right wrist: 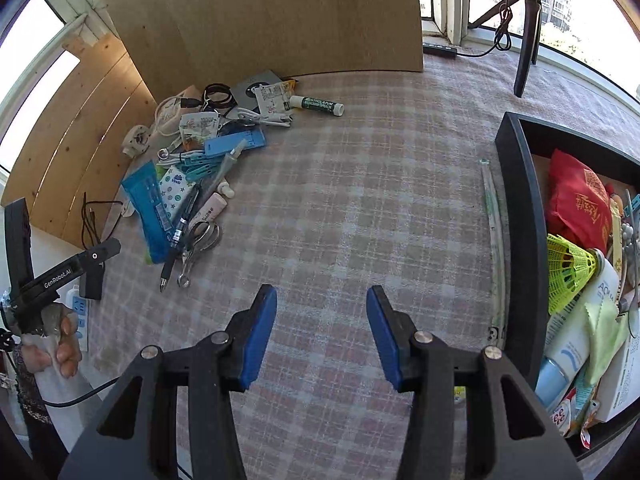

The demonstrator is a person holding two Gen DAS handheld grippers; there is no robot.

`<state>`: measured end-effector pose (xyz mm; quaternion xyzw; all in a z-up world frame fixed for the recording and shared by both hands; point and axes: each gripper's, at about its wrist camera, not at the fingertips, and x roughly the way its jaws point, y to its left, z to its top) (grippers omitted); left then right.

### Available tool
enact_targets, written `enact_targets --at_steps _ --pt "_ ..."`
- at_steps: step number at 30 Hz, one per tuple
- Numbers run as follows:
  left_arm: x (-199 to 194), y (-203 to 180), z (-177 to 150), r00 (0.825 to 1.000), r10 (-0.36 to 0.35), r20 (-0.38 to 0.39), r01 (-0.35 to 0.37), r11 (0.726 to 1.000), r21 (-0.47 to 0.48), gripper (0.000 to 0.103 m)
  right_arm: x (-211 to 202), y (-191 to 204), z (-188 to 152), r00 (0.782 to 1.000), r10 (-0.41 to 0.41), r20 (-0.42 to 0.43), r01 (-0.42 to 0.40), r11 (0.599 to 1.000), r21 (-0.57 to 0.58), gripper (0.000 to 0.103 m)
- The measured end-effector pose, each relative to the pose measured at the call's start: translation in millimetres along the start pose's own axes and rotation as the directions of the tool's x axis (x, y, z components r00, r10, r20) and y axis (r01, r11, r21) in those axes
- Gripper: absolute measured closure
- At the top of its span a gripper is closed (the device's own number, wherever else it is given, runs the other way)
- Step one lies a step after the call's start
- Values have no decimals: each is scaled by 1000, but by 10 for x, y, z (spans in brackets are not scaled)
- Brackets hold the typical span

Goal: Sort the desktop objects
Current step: 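Reach the left tool to the blue wipes pack while the right tool grasps the black pen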

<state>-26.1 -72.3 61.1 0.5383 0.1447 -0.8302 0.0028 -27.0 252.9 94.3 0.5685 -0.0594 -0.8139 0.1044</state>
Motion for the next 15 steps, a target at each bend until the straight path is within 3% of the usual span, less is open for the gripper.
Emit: enact_targets --at_steps 5,12,15 --pt "167 28 110 1000 -24 -12 24 1000 10 37 166 103 14 998 27 -52 -25 999 36 58" --pt "276 -19 266 999 -38 -10 39 998 53 40 653 497 303 978 162 -128 -146 981 128 69" --pt "321 -26 350 999 -35 -6 35 997 65 40 868 688 454 976 156 -149 -136 981 136 69"
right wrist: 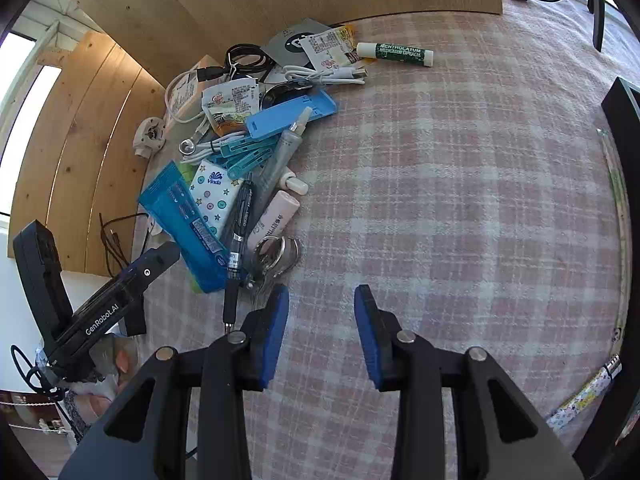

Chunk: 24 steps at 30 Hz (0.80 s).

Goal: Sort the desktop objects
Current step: 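Reach the left tool to the blue wipes pack while the right tool grasps the black pen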

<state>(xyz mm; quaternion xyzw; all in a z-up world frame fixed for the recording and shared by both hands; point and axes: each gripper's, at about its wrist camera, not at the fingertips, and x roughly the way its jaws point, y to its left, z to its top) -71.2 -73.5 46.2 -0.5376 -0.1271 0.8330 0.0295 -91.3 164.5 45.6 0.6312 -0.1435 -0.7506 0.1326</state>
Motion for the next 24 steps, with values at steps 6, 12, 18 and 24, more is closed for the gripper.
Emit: enact_targets --at_steps 6,12,18,24 --pt "59 -5 79 1000 -19 -2 19 1000 15 40 323 201 137 999 -23 -45 24 1000 18 78" --pt "117 -54 118 999 -38 -2 38 999 30 44 477 212 167 997 -20 -72 25 998 63 85" --pt "219 -97 105 997 -67 -27 68 997 27 68 535 300 175 996 -30 -79 32 999 35 92" --pt "142 -75 95 995 -99 1 99 995 0 89 527 320 131 996 -34 -79 36 999 20 94"
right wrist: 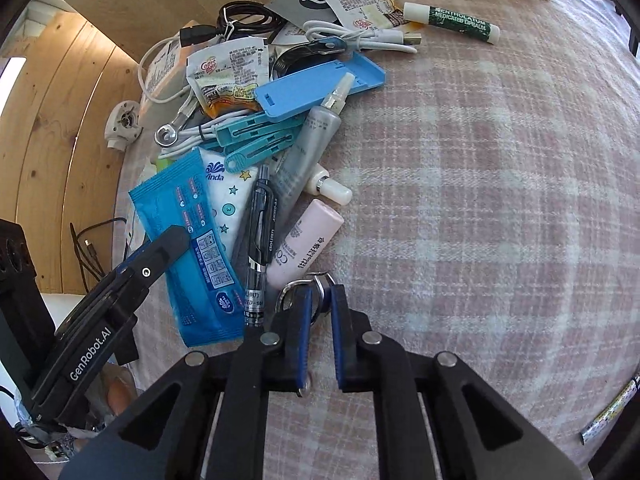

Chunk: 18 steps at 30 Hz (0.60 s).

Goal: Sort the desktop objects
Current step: 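Reach the left tool to the blue wipes pack while the right tool grasps the black pen, then carry the blue wipes pack into the tray with the left tool while the right tool carries the pen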

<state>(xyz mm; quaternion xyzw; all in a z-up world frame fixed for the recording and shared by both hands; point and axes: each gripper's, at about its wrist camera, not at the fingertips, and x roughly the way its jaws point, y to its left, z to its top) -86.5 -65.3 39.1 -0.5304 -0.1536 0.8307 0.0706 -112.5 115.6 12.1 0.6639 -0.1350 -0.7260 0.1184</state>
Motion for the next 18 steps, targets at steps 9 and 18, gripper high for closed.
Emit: enact_targets --at_steps 9,18 --pt "-415 123 -15 998 -20 64 22 999 -30 93 -275 -72 -81 999 6 39 -4 1000 -31 96" --pt "-801 -85 -103 994 -38 107 38 999 -3 93 -621 -334 -254 997 15 77 -13 999 -32 96"
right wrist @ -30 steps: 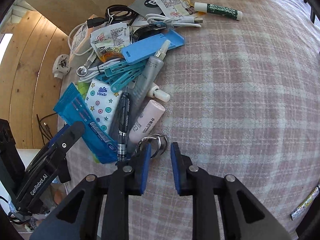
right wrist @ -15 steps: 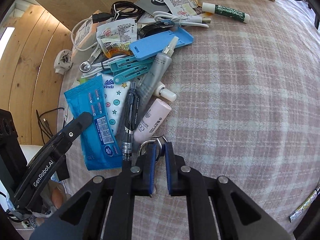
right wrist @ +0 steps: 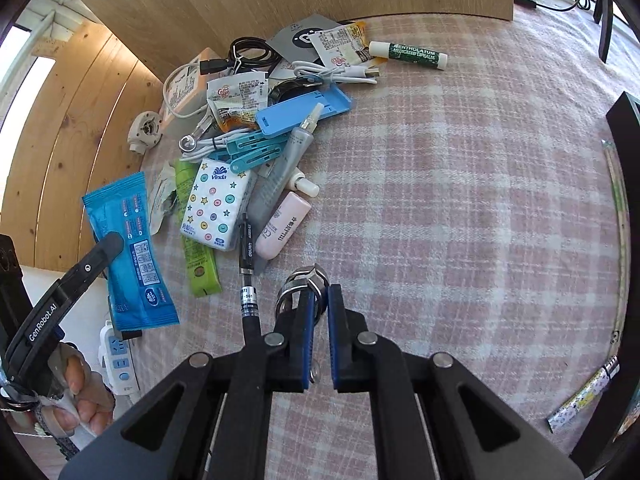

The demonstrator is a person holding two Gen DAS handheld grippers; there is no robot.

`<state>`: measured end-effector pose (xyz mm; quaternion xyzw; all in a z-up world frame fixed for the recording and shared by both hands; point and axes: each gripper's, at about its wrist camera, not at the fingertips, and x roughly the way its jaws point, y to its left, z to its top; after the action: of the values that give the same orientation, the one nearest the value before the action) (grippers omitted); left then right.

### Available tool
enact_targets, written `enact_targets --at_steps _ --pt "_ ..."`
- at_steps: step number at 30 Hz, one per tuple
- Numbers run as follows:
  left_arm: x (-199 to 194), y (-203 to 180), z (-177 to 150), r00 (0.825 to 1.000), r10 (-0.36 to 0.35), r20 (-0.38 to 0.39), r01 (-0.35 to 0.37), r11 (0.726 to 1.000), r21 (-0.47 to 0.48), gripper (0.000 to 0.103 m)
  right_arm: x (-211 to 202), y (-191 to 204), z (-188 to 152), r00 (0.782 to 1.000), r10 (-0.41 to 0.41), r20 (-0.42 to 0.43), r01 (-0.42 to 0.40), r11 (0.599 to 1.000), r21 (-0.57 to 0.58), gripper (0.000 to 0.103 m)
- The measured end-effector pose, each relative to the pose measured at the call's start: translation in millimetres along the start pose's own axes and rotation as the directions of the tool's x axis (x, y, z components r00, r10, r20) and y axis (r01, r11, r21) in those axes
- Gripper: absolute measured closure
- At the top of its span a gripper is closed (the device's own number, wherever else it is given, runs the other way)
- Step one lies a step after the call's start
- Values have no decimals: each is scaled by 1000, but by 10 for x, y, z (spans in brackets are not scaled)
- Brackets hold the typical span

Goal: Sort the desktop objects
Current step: 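Carry the blue wipes pack into the tray with the left tool while the right tool carries the pen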

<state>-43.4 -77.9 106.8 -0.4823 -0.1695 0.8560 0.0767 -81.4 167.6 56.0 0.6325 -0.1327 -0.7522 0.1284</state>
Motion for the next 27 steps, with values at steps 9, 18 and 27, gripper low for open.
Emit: enact_targets --at_steps 9,18,27 --pt "-128 -805 -132 999 -39 31 37 997 64 93 -715 -512 -131 998 32 59 -32 999 -1 96" --pt "-93 -1621 -459 998 -57 25 55 996 63 93 -1314 -1040 -244 995 41 87 -36 998 -59 96" --pt "178 -2718 -832 988 -149 -28 151 981 122 93 -1842 -1991 -415 994 -43 98 49 997 -55 96"
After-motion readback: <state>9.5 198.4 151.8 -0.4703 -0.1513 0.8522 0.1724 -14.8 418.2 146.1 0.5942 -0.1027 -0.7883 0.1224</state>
